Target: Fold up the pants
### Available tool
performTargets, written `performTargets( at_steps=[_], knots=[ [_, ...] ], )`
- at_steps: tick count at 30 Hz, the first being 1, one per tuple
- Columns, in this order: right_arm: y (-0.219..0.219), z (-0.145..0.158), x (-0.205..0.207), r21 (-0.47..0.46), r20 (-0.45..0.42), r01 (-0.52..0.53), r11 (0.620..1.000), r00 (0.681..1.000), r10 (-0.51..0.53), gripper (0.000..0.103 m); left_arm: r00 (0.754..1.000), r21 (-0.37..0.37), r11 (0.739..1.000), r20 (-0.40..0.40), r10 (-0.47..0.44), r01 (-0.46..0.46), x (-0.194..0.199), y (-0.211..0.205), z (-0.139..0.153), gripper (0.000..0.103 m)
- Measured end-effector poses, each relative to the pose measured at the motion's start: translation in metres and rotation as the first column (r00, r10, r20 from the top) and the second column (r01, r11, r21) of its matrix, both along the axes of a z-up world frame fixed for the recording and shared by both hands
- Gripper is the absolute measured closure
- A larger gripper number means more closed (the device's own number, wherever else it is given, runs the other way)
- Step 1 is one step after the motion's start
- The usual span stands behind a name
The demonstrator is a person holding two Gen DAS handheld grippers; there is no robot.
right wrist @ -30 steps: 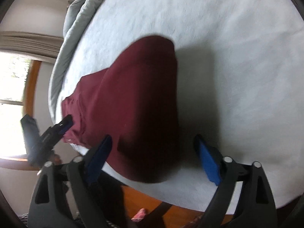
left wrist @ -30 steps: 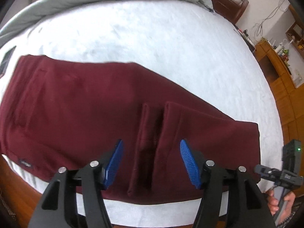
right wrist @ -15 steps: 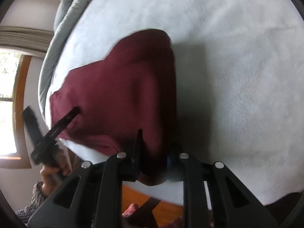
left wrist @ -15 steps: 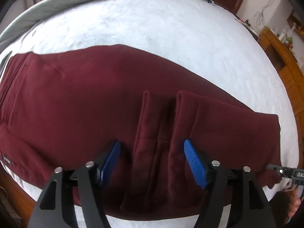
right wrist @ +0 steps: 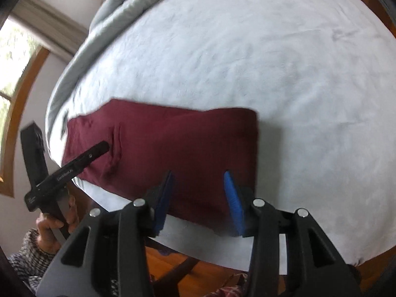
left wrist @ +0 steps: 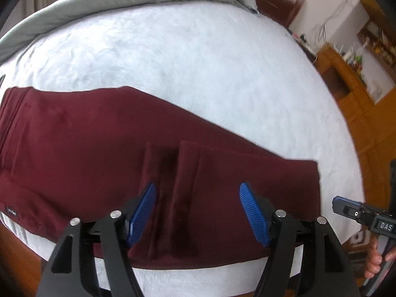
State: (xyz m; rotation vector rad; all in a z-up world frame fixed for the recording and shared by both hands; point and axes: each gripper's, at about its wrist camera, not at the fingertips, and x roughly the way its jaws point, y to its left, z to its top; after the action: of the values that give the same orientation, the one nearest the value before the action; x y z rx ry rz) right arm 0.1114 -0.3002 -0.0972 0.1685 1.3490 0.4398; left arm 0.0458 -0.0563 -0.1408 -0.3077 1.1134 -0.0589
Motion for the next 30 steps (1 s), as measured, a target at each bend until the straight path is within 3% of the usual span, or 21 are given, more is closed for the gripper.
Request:
performTargets(
  at_steps=[4,6,9,15,19,23,28,30],
  knots=[
    [0.012,-0.04,0.0,-0.084,-0.081,0.009,0.996,0.997,-0.015,0.063,0.995,0.067,0.997,-0.097,-0.032,0.038,-0.005,-0.009,-0.033,0.032],
    [0.008,-0.061,0.0,-0.068,-0.12,0.048,0.997,0.991,-0.056,0.063,0.995,0.093,0.993,-0.076,-0.066,0.073,-0.006,-0.016,-0.038,0.024],
    [0.003,-0.056,0.0,-0.041,-0.112,0.069,0.997,0.991,-0.073,0.063,0.993,0.109,0.989,-0.077,-0.095,0.103,-0.004,-0.026,-0.032,0.022],
    [0.008,0.0,-0.012,0.049,0.003,0.056,0.997,0.998,-0.056,0.048,0.999,-0.029,1.0,-0.048,-0.013,0.012,-0.03,0.027,0.004,0.022],
    [0.024,0.002,-0.02,0.062,0.015,0.009,0.998,1.0,-0.009,0.048,0.989,-0.136,0.981,-0.062,0.132,-0.139,-0.055,0.097,0.009,0.022],
    [0.044,-0.016,-0.021,0.048,-0.016,-0.017,0.999,1.0,0.018,0.048,0.948,-0.113,0.941,-0.064,0.313,-0.319,-0.089,0.172,0.008,0.022],
    [0.065,-0.027,-0.021,-0.013,-0.026,-0.047,0.999,0.999,0.047,0.048,0.859,-0.071,0.857,-0.089,0.504,-0.51,-0.117,0.254,-0.006,0.022],
    [0.067,-0.034,-0.02,-0.024,-0.042,-0.048,0.999,0.998,0.047,0.048,0.828,-0.112,0.821,-0.113,0.55,-0.56,-0.12,0.278,-0.019,0.023]
  ],
)
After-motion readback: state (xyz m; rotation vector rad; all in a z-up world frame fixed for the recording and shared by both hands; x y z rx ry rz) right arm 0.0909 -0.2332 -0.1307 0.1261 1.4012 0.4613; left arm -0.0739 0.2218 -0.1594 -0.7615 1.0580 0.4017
